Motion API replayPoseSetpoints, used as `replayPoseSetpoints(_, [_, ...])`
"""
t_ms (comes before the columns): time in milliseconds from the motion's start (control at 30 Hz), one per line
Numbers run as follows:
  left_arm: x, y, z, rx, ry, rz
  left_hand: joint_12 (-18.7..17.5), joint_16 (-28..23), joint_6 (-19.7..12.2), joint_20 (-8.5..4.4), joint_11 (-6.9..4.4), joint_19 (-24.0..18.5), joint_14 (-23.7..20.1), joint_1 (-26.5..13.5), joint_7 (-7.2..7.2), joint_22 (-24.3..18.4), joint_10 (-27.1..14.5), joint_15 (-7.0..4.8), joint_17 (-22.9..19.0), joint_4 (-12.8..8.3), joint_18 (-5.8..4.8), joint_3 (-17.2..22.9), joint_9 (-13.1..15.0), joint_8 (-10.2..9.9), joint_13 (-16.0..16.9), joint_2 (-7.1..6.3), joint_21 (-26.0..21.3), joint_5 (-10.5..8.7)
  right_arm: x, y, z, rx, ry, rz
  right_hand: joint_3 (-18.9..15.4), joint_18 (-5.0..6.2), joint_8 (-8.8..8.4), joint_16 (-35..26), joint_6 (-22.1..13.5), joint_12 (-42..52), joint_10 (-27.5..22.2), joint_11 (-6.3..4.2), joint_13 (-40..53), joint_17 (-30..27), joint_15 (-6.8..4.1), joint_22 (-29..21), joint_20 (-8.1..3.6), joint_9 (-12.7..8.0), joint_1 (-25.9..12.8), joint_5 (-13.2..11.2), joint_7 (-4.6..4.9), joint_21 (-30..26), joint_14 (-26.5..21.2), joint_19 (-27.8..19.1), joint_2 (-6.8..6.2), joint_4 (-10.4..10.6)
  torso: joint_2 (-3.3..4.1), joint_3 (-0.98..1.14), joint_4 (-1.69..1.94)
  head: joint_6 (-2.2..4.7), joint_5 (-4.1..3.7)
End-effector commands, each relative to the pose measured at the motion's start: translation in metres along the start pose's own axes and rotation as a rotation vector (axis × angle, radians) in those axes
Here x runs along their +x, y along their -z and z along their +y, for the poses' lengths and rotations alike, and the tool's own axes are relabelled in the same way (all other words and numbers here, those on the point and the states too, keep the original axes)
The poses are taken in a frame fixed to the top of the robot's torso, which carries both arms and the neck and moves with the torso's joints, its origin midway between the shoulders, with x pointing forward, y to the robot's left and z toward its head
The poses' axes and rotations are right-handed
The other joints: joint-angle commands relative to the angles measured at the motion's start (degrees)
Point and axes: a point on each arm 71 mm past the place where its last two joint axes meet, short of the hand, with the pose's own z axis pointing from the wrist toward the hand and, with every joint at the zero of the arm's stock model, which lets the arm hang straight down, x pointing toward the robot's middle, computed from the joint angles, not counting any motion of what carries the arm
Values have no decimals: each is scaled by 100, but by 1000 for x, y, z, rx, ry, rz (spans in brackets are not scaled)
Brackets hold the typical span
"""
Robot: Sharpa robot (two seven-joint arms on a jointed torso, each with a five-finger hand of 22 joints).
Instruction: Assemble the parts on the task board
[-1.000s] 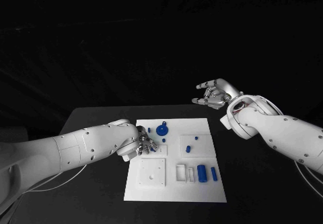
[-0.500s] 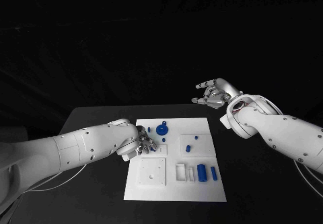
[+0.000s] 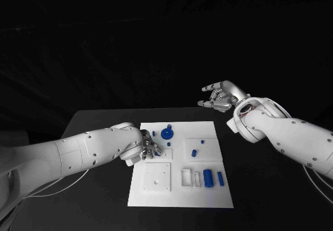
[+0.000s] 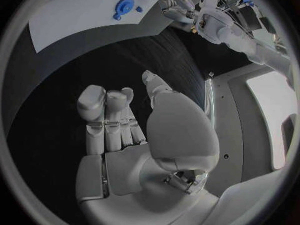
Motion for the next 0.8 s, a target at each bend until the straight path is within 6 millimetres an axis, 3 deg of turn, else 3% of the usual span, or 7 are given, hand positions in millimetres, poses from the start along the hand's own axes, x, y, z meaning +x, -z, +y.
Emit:
replayPoseSetpoints(33, [4, -1, 3, -16, -20, 24, 14, 6, 482, 1, -40, 39, 0, 27, -433, 5, 269, -31, -4, -207, -86, 176, 2022, 20, 4, 54, -35, 31, 1, 0, 1, -11, 1, 12, -4, 85, 2, -35, 25, 34, -28, -28, -5, -5, -37, 612, -2, 7, -37, 33, 3, -39, -1, 67, 6, -23, -1, 1, 1, -5, -1])
replayPoseSetpoints(733, [5, -3, -1, -15, -28, 15, 135, 32, 578, -15, -56, 149, 79, 25, -464, 100, 276, -53, -22, -152, -86, 101, 1927, 45, 40, 69, -140, -71, 2, -1, 1, -10, 0, 15, -4, 85, 2, -35, 25, 34, -28, -28, -5, -5, -37, 612, -2, 7, -37, 33, 3, -39, -1, 67, 6, -23, -1, 7, -1, -19, 2])
replayPoseSetpoints(800, [5, -3, -2, -14, -32, 16, 219, 44, 626, -26, -56, 175, 111, 34, -471, 109, 280, -66, -20, -132, -86, 93, 1538, 142, 34, 59, -150, -76, 2, -1, 1, -9, 0, 15, -4, 85, 2, -35, 25, 34, -28, -28, -5, -5, -37, 612, -2, 7, -37, 33, 3, -39, -1, 67, 6, -23, -1, 6, 1, -21, -1])
